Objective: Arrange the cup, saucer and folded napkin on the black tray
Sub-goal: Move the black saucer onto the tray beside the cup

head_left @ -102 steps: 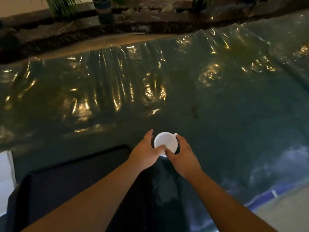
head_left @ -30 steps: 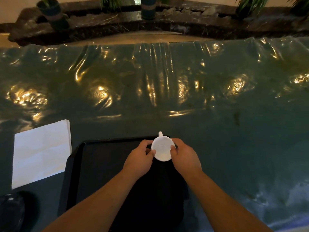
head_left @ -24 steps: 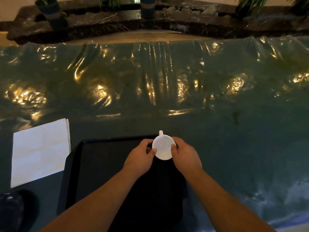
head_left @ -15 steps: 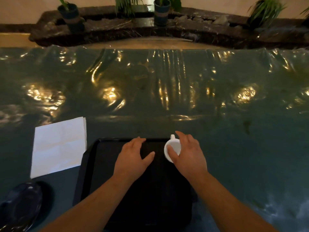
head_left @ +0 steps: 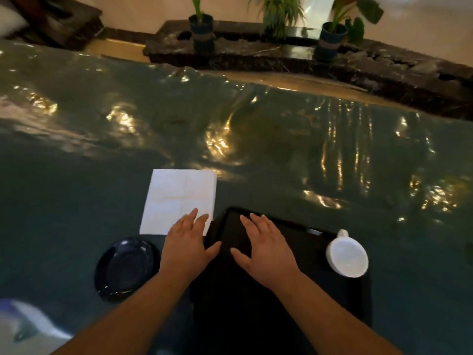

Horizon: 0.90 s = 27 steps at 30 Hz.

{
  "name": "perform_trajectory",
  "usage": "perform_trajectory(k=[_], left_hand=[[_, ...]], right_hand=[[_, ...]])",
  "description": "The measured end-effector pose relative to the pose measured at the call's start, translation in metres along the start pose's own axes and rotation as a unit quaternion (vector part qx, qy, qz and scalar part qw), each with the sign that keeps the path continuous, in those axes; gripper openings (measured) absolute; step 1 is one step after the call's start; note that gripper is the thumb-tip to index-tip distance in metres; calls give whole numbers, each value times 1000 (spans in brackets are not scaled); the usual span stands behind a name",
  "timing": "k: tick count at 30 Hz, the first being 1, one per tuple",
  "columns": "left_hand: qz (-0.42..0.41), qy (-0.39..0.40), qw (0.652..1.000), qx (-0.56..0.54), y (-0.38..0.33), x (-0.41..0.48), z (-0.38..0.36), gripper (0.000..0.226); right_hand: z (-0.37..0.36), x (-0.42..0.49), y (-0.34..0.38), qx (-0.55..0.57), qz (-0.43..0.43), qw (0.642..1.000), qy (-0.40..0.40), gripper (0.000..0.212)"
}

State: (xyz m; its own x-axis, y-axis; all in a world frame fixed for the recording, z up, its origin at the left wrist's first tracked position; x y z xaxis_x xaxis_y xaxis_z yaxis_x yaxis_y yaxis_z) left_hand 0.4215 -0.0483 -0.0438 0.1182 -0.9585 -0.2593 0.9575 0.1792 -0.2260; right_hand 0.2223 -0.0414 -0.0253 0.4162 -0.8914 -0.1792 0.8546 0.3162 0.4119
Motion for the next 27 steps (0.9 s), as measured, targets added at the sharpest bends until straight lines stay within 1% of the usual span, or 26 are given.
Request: perform_trajectory(k=[8,13,19,21,23,25,27], left_hand=[[96,-5,995,-5,111,-8,21,85],[167,5,986,-27,172,-15,27,85],[235,47,970,-51,236,-30,20,88],[253,58,964,-61,251,-37,15,83],[272,80,955,-87,262,-43,8,68],[277,101,948,-119,268,-47,1,52],[278,106,942,-156,269,-48,-2,42]], right_hand=[[-48,45,88,11,56,997,52,82],[-80,65,135,10,98,992,83,82],[-105,82,180,29,124,988,90,82],[-117,83,190,63,103,987,107,83],[-130,84,195,125,53,983,123,83],[-136,86,197,168,10,979,114,84],[-138,90,197,207,-24,973,104,86]])
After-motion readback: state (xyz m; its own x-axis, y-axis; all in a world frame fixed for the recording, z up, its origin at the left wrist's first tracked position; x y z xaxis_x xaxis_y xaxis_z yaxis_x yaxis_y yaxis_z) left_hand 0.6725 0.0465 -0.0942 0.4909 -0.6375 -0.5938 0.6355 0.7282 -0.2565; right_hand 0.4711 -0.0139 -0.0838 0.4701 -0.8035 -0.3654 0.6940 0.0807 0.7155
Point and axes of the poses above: each hand's wrist, its own x-axis towards the middle knuckle, its own z-axis out of the back of the hand, y = z × x, the point moved 6 cm from there along x, towards the middle knuckle, and after that the axes turned 8 degrees about z, right-handed, at the moved point
